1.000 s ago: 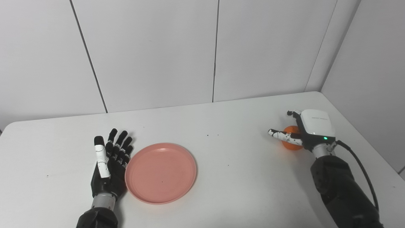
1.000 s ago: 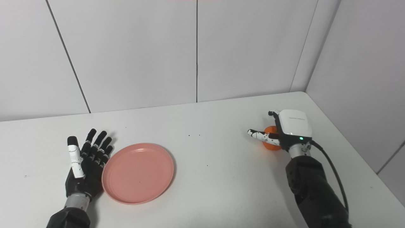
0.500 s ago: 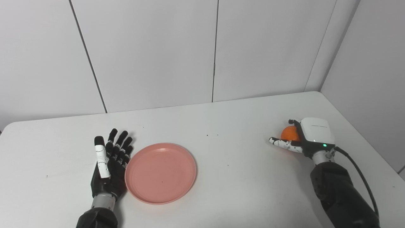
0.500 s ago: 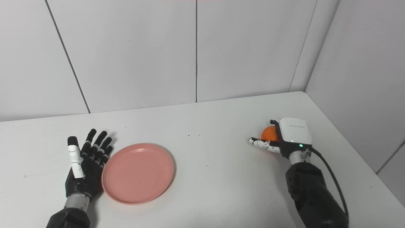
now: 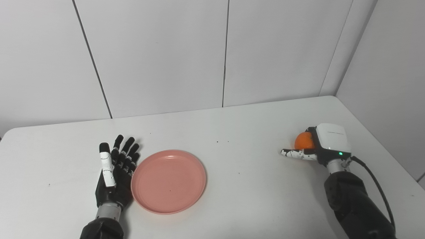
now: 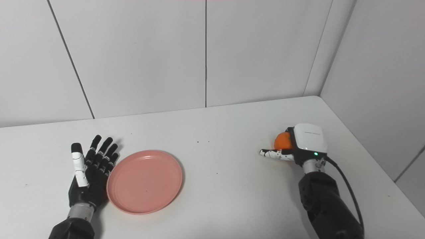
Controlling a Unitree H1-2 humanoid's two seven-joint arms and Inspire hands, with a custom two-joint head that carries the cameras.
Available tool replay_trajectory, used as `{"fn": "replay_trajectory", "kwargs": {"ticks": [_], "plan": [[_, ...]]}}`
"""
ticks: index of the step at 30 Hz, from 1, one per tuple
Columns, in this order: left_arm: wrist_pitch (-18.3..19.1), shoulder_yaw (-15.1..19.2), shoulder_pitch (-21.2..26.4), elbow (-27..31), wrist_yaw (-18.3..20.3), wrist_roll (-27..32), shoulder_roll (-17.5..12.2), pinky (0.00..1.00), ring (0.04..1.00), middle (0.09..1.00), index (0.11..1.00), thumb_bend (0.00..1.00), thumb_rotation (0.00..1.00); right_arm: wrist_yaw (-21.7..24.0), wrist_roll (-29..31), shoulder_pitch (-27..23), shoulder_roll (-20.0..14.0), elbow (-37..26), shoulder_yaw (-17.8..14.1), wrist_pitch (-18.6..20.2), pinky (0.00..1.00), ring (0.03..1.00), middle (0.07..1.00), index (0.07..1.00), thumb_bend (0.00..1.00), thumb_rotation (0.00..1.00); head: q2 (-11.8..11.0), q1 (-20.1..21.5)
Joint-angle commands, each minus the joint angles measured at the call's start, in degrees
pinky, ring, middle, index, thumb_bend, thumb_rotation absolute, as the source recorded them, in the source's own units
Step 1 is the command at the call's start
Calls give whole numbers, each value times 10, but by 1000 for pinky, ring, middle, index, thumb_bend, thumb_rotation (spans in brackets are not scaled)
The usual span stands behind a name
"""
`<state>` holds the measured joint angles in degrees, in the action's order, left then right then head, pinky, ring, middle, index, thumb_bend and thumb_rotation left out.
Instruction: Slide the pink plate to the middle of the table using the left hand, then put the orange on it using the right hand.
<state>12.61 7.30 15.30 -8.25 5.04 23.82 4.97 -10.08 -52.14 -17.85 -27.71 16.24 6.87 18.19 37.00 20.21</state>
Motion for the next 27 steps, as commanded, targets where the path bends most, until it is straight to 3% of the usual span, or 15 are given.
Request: {"fn": "replay_trajectory", "kwargs": {"ticks": [1,2,5,10,13,18,27], "plan": [[53,0,-37,-28,-24,-9,2,1000,934,923,956,898,858,5,8,3,-7,16,11,-9,116,171,236,260,678,684,0,-1],[52,0,-37,-27,-24,-10,2,1000,934,924,956,897,858,2,11,2,-9,20,13,-13,110,166,230,253,668,669,1,-1],[50,0,-37,-28,-23,-9,3,1000,936,921,952,893,857,0,22,1,-13,28,19,-19,95,148,209,243,594,469,1,-1],[52,-2,-37,-26,-21,-9,2,995,936,922,958,890,865,0,26,-3,-19,37,32,-14,127,184,243,286,548,403,1,-2],[52,-1,-37,-26,-22,-9,2,995,933,924,960,892,862,4,32,-4,-21,37,36,-11,120,175,235,266,539,342,1,-2],[50,0,-36,-28,-21,-8,3,998,937,924,961,889,858,7,38,-4,-27,27,41,-11,116,169,229,263,543,297,3,-1],[52,-1,-36,-26,-23,-8,5,999,936,926,957,890,853,51,31,-9,-37,-44,40,18,101,157,220,251,545,374,3,-1]]}}
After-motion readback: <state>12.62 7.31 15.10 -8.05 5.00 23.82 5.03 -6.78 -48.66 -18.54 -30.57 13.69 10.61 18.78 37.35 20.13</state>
